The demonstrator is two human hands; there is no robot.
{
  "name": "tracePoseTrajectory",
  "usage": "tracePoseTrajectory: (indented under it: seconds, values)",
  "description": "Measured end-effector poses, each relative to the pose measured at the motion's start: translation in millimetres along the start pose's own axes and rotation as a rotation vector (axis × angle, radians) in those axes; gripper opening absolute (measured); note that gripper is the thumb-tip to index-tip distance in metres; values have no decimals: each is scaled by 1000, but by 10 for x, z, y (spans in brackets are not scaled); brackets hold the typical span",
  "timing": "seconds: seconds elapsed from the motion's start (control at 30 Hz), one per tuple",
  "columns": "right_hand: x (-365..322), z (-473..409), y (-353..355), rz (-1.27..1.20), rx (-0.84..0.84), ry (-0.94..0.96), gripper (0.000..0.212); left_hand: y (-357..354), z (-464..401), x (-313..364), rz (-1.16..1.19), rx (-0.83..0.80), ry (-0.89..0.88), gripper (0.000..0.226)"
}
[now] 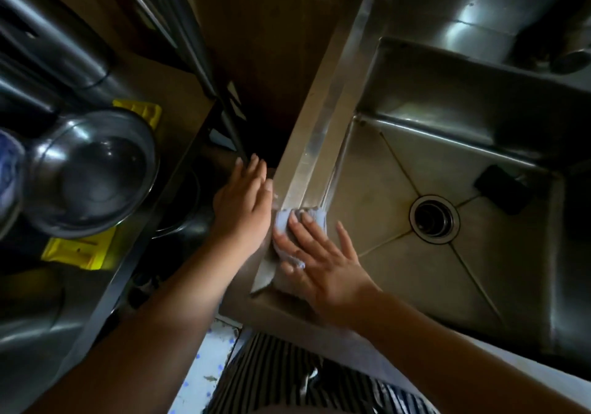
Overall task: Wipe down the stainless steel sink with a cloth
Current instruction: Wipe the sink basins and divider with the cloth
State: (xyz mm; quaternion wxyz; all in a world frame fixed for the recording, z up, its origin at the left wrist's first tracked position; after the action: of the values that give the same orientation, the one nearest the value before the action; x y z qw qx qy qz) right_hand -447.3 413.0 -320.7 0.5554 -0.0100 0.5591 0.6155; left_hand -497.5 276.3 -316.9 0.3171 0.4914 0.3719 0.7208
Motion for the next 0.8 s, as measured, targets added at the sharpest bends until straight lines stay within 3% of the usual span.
tracePoseTrajectory:
  seconds: [0.1,0.17,0.33,0.57,0.8]
  values:
    - [-87,86,-76,118,-83,8,51,-1,369,-147,-36,21,70,57]
    - [-140,150,-111,164,-88,34,54,-52,610,-209,-96,40,116,46]
    - [-131,525,-286,239,-38,159,51,-103,869,-212,-205,131,133,46]
    - [24,662,-308,164,-16,-76,51,-120,926,-148,-318,150,68,48]
    - [-81,670,-353,132,15,-27,52,-130,948,-127,-343,172,5,49]
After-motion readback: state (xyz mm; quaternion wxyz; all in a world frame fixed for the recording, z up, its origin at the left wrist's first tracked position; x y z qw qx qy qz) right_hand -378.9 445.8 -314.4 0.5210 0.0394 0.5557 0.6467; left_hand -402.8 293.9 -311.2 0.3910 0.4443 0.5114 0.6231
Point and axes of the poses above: each hand's wrist, its own z-axis away from the middle knuckle, its own y-axis out of the back of the hand, x = y × z, the point moved 5 cm from there along -z, towards the middle knuckle, and after that the axes turned 8 degrees about -z, right-handed, at the moved point
